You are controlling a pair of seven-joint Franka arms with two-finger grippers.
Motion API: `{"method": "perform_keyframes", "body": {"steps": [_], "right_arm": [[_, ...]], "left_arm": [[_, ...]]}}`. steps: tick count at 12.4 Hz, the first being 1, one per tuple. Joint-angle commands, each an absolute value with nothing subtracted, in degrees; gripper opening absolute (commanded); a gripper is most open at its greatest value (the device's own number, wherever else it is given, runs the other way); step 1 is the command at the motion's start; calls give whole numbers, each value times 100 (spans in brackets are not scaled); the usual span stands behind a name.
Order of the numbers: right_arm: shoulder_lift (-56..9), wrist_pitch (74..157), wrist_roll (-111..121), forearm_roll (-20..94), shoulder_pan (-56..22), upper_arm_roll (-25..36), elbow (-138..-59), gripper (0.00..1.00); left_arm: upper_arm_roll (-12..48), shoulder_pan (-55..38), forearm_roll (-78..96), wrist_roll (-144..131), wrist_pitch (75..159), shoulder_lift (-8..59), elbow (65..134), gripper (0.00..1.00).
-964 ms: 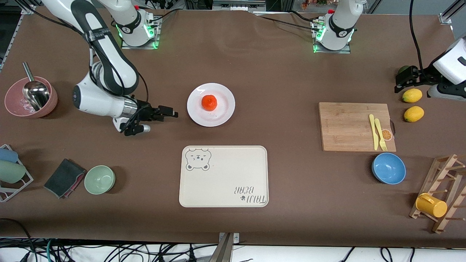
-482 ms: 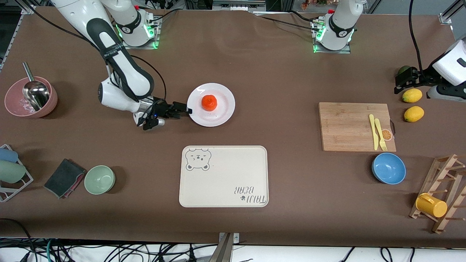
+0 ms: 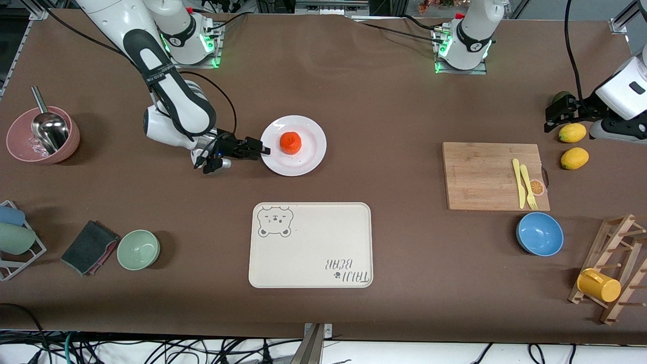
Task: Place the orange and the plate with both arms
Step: 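Reach the right gripper to the white plate rim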
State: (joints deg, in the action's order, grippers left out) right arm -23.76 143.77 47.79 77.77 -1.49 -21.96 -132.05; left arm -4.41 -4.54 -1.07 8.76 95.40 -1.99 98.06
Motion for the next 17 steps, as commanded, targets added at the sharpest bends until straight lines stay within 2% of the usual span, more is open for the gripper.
{"method": "perform_keyframes", "body": {"steps": [1, 5, 7, 9, 11, 17], "right_arm": [[-2425, 14493, 5264, 8173, -79, -2312, -13341, 60], [-2592, 14634, 5782, 8577, -88, -2329, -13377, 53], [-2601, 14642, 5854, 8684, -88, -2364, -13377, 37], [-2602, 14634, 5854, 8692, -88, -2364, -13377, 16], [-2610, 14634, 5854, 8745, -88, -2364, -13377, 0], [-2523, 14555, 5705, 8745, -70, -2364, -13229, 0]], "left_arm": [[-466, -518, -202, 976, 9659, -159, 9826, 100], [-466, -501, -211, 976, 9677, -115, 9826, 100], [-466, -475, -211, 976, 9677, -105, 9826, 100], [-466, -448, -220, 976, 9677, -105, 9800, 100], [-466, -448, -263, 976, 9677, -97, 9800, 100], [-466, -448, -281, 976, 9756, 0, 9800, 100]]}}
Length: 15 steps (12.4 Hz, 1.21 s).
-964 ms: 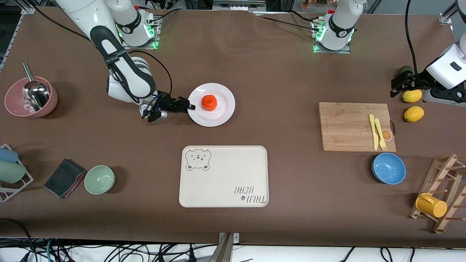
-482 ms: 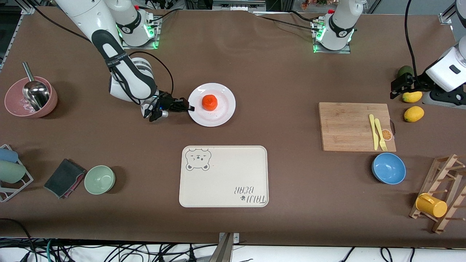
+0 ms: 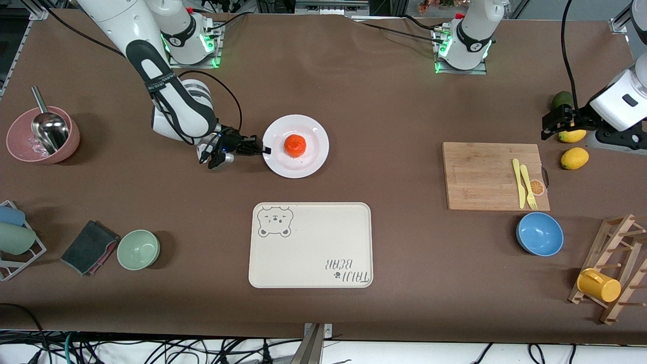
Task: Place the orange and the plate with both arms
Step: 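Reach the right gripper to the white plate rim, then grip the plate rim and slide the plate onto the bear tray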
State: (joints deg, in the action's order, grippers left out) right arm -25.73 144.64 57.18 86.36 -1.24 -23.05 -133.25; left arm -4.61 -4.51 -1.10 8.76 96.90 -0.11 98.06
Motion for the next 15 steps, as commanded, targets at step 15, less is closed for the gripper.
{"method": "perform_keyframes", "body": {"steps": [15], "right_arm": [[-5351, 14546, 2663, 6688, 71, -2303, -8475, 0]], "left_arm": [[-466, -439, -281, 976, 9765, 70, 9809, 100]]}}
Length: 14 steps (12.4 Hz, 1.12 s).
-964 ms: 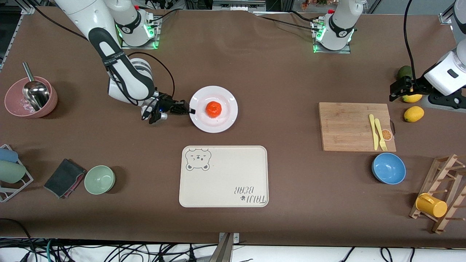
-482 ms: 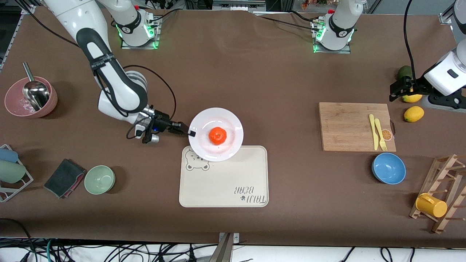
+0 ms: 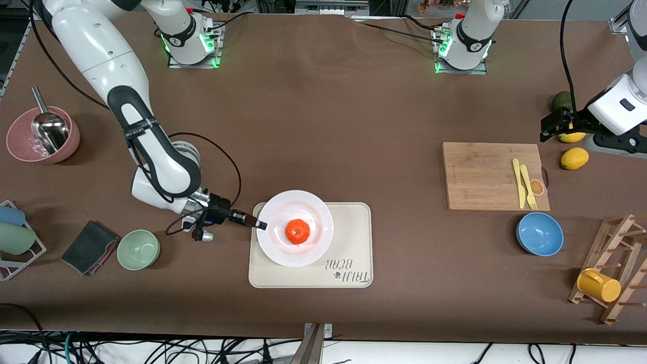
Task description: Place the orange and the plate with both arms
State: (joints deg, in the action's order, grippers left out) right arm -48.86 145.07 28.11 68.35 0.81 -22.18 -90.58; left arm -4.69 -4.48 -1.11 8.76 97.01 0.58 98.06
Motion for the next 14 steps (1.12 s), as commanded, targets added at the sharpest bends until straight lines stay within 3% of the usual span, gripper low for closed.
{"method": "perform_keyframes", "body": {"steps": [1, 6, 7, 9, 11, 12, 14], "right_arm": [[-5448, 14555, 2663, 6688, 44, -2303, -8394, 0], [-5555, 14607, 2698, 6697, -26, -2294, -8455, 0], [-5529, 14581, 2698, 6706, -26, -2294, -8481, 7], [-5415, 14546, 2681, 6706, -9, -2294, -8525, 55], [-5143, 14398, 2681, 6662, 9, -2137, -8709, 90], [-4933, 14153, 2672, 6584, 9, -2031, -8806, 100], [-4406, 13522, 2672, 6181, 9, -1689, -9183, 100]], "left_arm": [[-466, -439, -281, 976, 9765, 70, 9809, 100], [-466, -439, -281, 976, 9756, 70, 9809, 100], [-466, -439, -281, 976, 9765, 70, 9809, 100], [-475, -439, -281, 976, 9765, 70, 9809, 100], [-466, -439, -281, 976, 9765, 88, 9809, 100], [-466, -439, -281, 976, 9765, 88, 9809, 100], [-475, -439, -281, 976, 9765, 97, 9809, 100]]}}
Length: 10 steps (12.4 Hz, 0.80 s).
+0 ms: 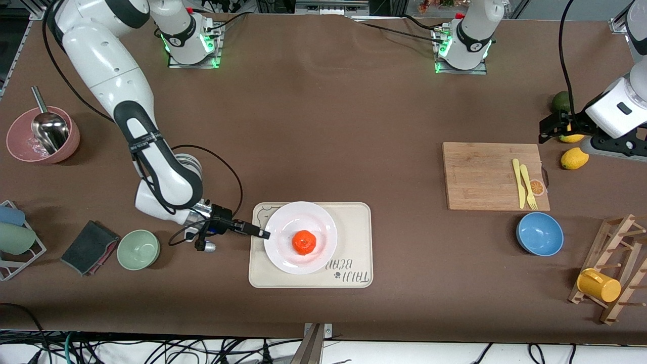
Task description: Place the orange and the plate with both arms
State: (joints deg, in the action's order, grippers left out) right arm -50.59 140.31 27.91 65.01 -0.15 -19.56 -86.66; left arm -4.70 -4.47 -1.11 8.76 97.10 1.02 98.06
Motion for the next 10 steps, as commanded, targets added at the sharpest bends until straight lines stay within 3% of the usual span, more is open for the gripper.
{"method": "perform_keyframes", "body": {"steps": [1, 4, 7, 10], "right_arm": [[-4073, 13030, 2654, 5944, 17, -1426, -9359, 100], [-2852, 11544, 2409, 4839, 17, -618, -9965, 100], [-1665, 10638, 1830, 3064, 9, -142, -10292, 100], [-793, 9855, 1268, 1218, 9, -70, -10240, 100]], "left_arm": [[-466, -439, -281, 976, 9765, 88, 9809, 100], [-466, -439, -281, 976, 9765, 97, 9809, 100], [-475, -439, -281, 976, 9765, 97, 9809, 100], [-466, -439, -281, 976, 9809, 97, 9817, 100]]}}
